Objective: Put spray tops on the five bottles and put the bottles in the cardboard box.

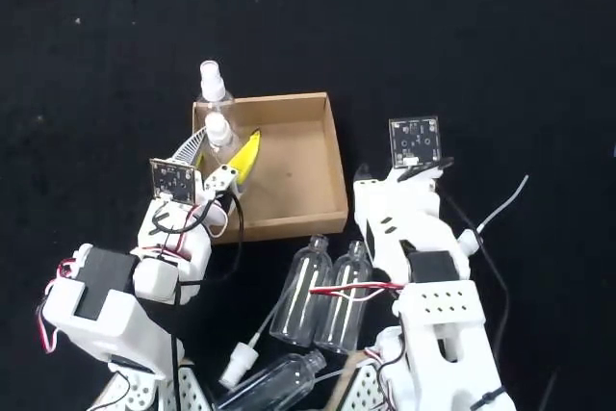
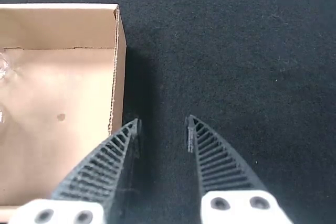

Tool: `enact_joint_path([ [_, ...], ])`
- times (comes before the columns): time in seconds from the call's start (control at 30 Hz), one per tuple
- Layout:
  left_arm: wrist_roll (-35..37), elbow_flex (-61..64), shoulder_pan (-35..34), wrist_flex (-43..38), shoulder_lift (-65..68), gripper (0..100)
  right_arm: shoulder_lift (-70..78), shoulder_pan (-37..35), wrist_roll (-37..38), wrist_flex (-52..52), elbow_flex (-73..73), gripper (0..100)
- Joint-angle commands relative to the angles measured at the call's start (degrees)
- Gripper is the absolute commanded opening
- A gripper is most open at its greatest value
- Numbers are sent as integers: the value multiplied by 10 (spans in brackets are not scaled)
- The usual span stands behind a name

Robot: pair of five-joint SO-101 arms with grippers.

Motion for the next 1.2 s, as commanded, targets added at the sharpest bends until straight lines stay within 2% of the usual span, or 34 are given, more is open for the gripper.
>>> enact_joint_path([
  [0.0,1,-1,-1,-15,-8,293,-24,12,1,-17,-3,114],
  [0.13,0,-1,-1,-15,-8,327,-24,12,1,-17,-3,114],
  [0.37,-15,-1,-1,-17,-9,325,-24,12,1,-17,-3,114],
  [0.5,-41,34,-1,-95,-22,324,-24,12,1,-18,-3,114],
  [0.57,-60,54,-1,-107,-44,324,-24,12,1,-18,-3,114],
  [0.9,-76,146,-7,-29,-195,324,-24,11,1,-18,-3,114],
  [1.03,-76,168,-20,34,-259,324,-24,11,1,-18,-3,114],
  [1.17,-75,167,-29,142,-331,324,-24,11,1,-18,-4,114],
])
